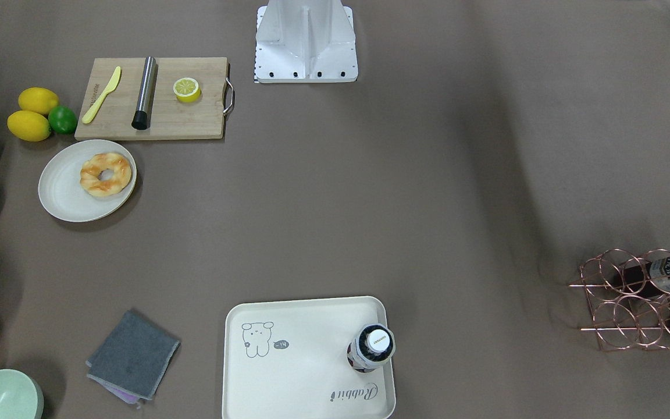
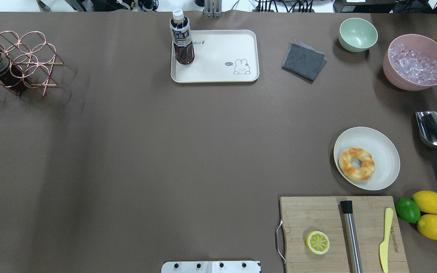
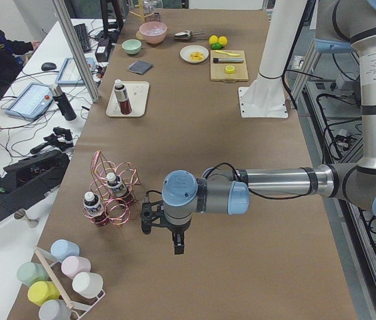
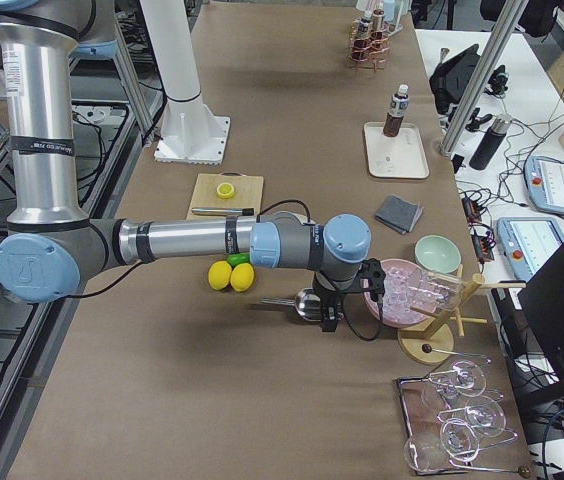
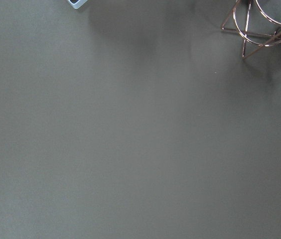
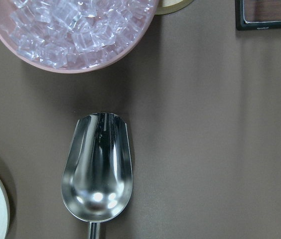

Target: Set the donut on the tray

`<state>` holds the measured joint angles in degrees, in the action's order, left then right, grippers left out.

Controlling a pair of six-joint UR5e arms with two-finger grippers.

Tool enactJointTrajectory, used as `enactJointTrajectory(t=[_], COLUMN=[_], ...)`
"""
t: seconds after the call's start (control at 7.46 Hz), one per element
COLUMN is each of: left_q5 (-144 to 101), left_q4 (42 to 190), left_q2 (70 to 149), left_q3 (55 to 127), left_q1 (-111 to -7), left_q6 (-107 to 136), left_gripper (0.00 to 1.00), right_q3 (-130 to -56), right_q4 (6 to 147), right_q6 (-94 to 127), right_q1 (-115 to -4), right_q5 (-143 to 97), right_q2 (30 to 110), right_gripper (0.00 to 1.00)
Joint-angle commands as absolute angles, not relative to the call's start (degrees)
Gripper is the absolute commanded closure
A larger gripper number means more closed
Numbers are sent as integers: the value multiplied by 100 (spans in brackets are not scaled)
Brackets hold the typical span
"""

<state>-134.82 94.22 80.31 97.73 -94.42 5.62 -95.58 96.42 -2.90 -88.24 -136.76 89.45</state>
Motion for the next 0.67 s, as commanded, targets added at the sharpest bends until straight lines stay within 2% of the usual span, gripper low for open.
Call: enactJointTrajectory(t=[0.0,0.54], left_q5=[-13491,-13474], left_q4=[9422,9422], left_q2=[8025,8051], left_q3=[9782,9782], left_q1=[-9448,-9457], left_q6=[562,562], left_gripper=[2,2], right_q3=[-9580,-9773], right_q4=[9633,9677], right_q6=[-273,-264], right_q1=[-8850,-8868], right_q5=[-13667,-13597], right_q2=[8938,8894], right_gripper=[0,0])
